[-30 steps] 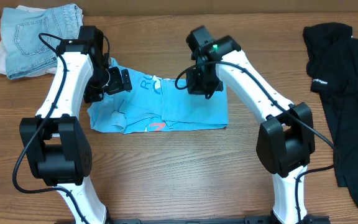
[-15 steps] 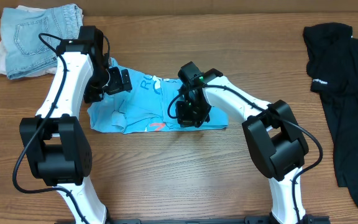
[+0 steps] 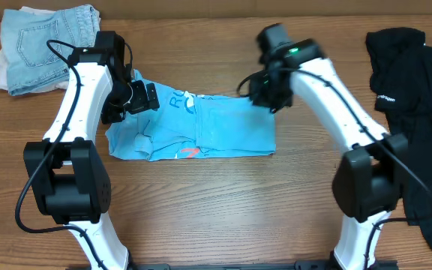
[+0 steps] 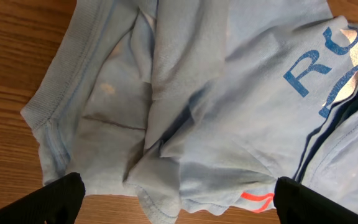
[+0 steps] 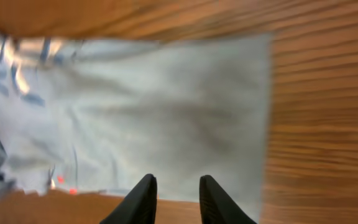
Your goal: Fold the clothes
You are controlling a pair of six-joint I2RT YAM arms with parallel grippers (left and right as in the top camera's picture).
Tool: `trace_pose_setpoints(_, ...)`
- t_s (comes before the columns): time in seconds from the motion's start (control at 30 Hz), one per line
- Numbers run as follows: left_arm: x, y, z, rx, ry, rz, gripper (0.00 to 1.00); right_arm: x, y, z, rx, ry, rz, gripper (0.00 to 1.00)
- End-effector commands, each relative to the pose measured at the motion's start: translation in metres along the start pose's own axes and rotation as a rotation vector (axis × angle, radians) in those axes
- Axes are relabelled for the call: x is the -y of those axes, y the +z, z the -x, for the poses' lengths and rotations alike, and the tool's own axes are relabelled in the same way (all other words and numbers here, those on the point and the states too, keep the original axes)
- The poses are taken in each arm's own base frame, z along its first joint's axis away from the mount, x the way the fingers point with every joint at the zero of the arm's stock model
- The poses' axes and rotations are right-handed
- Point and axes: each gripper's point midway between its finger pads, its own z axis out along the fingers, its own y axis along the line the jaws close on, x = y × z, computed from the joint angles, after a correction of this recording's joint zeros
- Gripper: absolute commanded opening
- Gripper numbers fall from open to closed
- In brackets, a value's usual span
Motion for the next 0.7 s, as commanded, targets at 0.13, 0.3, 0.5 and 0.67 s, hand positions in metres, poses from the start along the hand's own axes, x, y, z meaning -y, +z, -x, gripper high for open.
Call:
trace_pose_setpoints(0.13,-0.002,0.0,0.004,0.01,0.013,0.008,1.0,0.022,0.044,-0.03,-0.151,0.043,-0.02,0.15)
trace_pose_setpoints(0.3,-0.002,0.0,0.004,0.01,0.013,0.007,1.0,0.023,0.066,-0.06,-0.236,0.035,-0.025,0.15)
trace_pose_setpoints(0.5,-0.002,0.0,0.004,0.008,0.013,0.008,1.0,0.033,0.086,-0.076,-0.261,0.036,-0.038,0.23)
trace_pose_setpoints(0.67,-0.002,0.0,0.004,0.007,0.014,0.009,1.0,0.052,0.098,-0.078,-0.255,0.047,-0.063,0.2)
